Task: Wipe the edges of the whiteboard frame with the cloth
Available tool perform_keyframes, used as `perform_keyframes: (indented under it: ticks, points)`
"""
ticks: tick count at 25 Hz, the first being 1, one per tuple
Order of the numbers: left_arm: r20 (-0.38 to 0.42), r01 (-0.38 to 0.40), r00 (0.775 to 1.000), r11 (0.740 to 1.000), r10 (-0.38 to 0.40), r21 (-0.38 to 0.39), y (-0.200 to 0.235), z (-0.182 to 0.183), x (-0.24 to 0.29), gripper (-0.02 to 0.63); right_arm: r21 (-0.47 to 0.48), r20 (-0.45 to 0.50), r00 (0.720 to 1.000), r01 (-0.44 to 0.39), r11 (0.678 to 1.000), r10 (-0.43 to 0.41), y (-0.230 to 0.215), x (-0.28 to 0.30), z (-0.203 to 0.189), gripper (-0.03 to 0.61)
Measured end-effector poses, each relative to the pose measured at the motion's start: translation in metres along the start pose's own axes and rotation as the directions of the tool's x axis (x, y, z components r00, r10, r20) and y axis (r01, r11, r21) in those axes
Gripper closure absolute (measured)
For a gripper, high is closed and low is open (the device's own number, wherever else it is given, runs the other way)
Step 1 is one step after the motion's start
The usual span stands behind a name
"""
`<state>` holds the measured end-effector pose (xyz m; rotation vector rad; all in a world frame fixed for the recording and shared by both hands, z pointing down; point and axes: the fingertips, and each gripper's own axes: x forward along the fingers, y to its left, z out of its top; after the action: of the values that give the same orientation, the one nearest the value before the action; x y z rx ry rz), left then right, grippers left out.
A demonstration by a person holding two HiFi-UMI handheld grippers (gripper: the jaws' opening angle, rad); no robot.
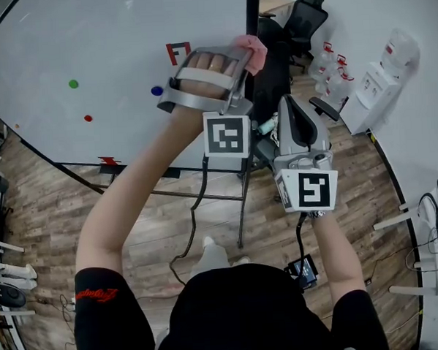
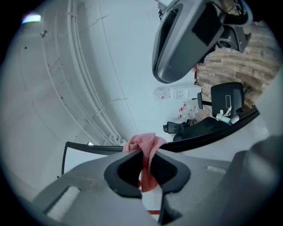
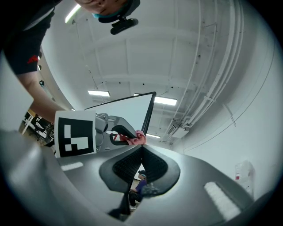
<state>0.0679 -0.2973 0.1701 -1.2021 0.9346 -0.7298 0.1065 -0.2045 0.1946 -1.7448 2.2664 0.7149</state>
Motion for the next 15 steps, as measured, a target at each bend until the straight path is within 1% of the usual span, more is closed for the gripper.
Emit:
perform_keyframes:
  ticks: [15]
  points:
    - [0.008, 0.048, 0.999, 0.999, -0.048, -0.008, -0.035, 0.004, -0.006, 0.571, 0.016, -0.049, 0.999, -0.007, 1.0, 0.008, 0.005, -0.005, -0.026, 0.577]
